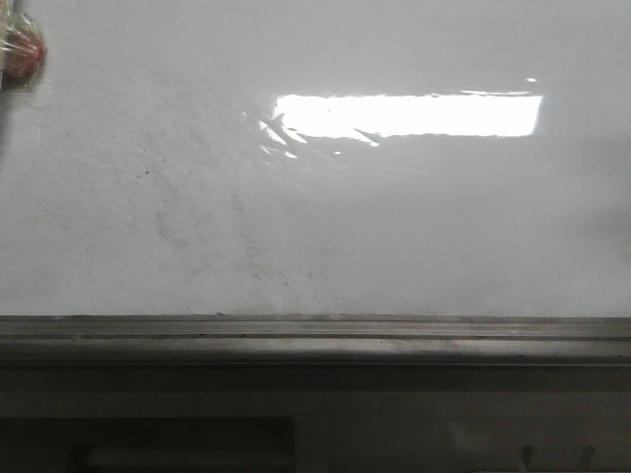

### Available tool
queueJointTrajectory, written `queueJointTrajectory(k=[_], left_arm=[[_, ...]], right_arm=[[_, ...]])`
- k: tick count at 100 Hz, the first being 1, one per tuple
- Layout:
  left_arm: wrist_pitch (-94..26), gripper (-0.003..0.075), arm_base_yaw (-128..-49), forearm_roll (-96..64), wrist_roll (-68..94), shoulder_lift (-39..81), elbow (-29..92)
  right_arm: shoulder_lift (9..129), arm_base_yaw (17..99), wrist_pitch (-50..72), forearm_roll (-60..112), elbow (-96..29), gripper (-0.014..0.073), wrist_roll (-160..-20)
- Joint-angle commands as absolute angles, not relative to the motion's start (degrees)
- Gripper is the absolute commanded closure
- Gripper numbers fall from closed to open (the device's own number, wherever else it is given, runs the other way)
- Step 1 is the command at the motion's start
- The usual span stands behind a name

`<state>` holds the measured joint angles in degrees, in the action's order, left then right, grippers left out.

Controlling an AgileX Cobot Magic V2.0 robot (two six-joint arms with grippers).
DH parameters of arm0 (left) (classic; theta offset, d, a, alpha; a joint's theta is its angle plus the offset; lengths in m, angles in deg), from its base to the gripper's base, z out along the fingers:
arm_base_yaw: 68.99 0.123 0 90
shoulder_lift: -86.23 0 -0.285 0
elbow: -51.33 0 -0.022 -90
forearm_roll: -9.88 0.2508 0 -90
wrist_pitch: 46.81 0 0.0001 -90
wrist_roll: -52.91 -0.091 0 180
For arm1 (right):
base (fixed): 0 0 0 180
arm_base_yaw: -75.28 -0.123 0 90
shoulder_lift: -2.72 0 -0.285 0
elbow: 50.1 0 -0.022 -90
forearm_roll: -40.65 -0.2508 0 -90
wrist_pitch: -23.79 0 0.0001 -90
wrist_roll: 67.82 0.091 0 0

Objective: Write number 6 on whiteboard

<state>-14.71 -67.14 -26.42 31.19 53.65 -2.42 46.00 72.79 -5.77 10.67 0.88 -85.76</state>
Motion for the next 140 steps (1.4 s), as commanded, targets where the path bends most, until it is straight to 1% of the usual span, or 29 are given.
queueJointTrajectory(k=[1,2,5,8,9,11,12,13,15,17,21,26,33,41,63,71,86,91,96,97,98,101,103,108,110,115,128,140], left_arm=[[-17.4,0.0557,-67.2,-33.9,25.0,51.1,0.4],[-17.4,0.0522,-67.2,-35.2,24.0,50.8,0.4],[-17.5,0.0466,-67.2,-38.0,22.0,50.1,0.5],[-17.9,0.0365,-67.2,-40.8,19.8,49.5,0.5],[-17.9,0.0344,-67.2,-41.5,19.3,49.2,0.5],[-17.9,0.0267,-67.2,-44.0,16.9,48.7,0.5],[-17.9,0.0267,-67.2,-44.6,16.4,48.5,0.5],[-17.9,0.0233,-67.2,-45.2,15.8,48.3,0.5],[-17.9,0.019,-67.2,-47.1,14.0,47.8,0.5],[-17.9,0.0161,-67.2,-49.1,12.1,47.2,0.5],[-17.8,0.0141,-67.3,-53.1,8.4,45.8,0.5],[-17.8,0.0153,-67.6,-57.7,4.1,44.5,0.5],[-17.7,0.019,-68.4,-62.9,-1.6,42.1,0.7],[-17.5,0.0227,-69.7,-65.1,-4.6,39.2,1.7],[-18.1,0.023,-75.3,-65.0,-6.6,30.3,5.8],[-20.5,0.023,-77.1,-64.8,-6.6,27.2,6.7],[-23.7,0.0238,-77.8,-64.7,-6.6,23.8,7.5],[-23.8,0.027,-77.8,-64.7,-6.8,23.0,7.8],[-23.8,0.0327,-77.8,-64.7,-8.2,22.5,8.0],[-23.8,0.036,-77.8,-64.7,-8.2,22.3,8.0],[-23.8,0.036,-77.8,-64.7,-8.2,22.3,8.0],[-23.8,0.0426,-77.8,-64.7,-8.2,22.2,8.0],[-23.8,0.0456,-77.8,-64.7,-8.3,22.2,8.0],[-23.7,0.0581,-77.8,-64.7,-8.6,22.2,8.0],[-23.6,0.0613,-77.8,-64.7,-9.0,22.2,8.0],[-22.8,0.0741,-77.8,-64.7,-9.9,22.3,8.0],[-20.4,0.0741,-77.8,-64.4,-12.2,23.2,8.5],[-13.2,0.0741,-77.9,-61.8,-15.6,24.0,10.2]], right_arm=[[47.3,73.1,-4.0,10.2,-1.9,0.0348,-87.2],[47.3,73.1,-4.0,10.2,-1.9,0.0331,-87.2],[47.4,73.1,-4.0,10.0,-1.9,0.0263,-87.2],[47.4,73.1,-3.8,9.9,-1.9,0.019,-87.2],[47.4,73.1,-3.7,9.9,-1.9,0.0178,-87.2],[47.4,73.1,-3.6,9.9,-1.9,0.0148,-87.2],[47.4,73.1,-3.6,9.9,-1.9,0.014,-87.2],[47.4,73.1,-3.6,9.9,-1.9,0.0127,-87.2],[47.4,73.1,-3.6,9.9,-1.9,0.0115,-87.2],[47.4,73.1,-3.5,9.9,-1.9,0.0112,-87.2],[47.4,73.1,-3.5,9.9,-1.9,0.0117,-87.2],[47.4,73.1,-3.5,9.9,-1.9,0.0126,-87.2],[47.4,73.1,-3.5,9.7,-1.9,0.0126,-87.2],[47.4,73.1,-3.5,9.3,-1.9,0.0126,-87.2],[47.4,73.1,-3.5,9.2,-1.9,0.0126,-87.2],[47.4,73.1,-3.5,9.2,-1.9,0.0126,-87.2],[47.4,73.1,-3.6,9.2,-1.9,0.0126,-87.2],[47.4,73.1,-3.6,9.2,-1.9,0.0126,-87.2],[47.4,73.1,-3.5,9.2,-1.9,0.0126,-87.2],[47.4,73.1,-3.5,9.2,-1.9,0.0126,-87.2],[47.4,73.1,-3.5,9.2,-1.9,0.0126,-87.2],[47.4,73.1,-3.5,9.2,-1.9,0.0126,-87.2],[47.4,73.1,-3.5,9.2,-1.9,0.0126,-87.2],[47.4,73.1,-3.5,9.2,-1.9,0.0126,-87.2],[47.4,73.1,-3.5,9.2,-1.9,0.0126,-87.2],[47.4,73.1,-3.5,9.2,-1.9,0.0126,-87.2],[47.4,73.1,-4.1,9.2,-1.9,0.0126,-87.3],[47.8,73.1,-7.6,8.1,-3.4,0.0127,-89.8]])
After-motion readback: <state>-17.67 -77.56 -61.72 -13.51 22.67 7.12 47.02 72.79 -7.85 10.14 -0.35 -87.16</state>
